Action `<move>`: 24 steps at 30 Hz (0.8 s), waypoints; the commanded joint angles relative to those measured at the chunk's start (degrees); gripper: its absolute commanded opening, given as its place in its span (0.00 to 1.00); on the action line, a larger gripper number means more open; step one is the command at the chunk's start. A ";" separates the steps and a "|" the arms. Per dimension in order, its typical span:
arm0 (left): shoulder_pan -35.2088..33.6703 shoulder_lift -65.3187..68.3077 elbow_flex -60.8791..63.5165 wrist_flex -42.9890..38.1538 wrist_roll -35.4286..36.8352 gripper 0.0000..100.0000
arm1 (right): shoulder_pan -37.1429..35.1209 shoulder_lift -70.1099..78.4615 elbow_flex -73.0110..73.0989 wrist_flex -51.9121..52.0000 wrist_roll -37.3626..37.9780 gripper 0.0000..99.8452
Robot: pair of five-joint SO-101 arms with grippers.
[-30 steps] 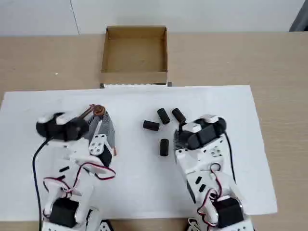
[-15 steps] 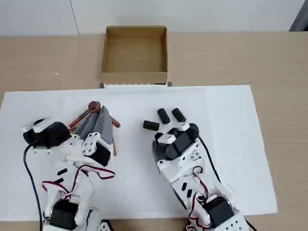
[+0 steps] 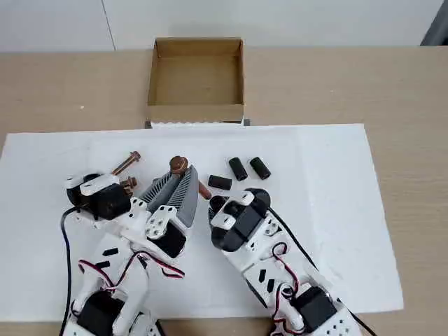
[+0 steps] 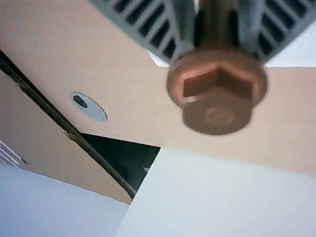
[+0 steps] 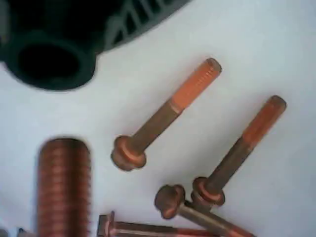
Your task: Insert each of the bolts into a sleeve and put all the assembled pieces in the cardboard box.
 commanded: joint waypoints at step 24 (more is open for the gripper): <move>2.81 -0.88 5.49 -3.78 0.26 0.01 | -2.07 -0.66 -3.78 -1.71 1.41 0.00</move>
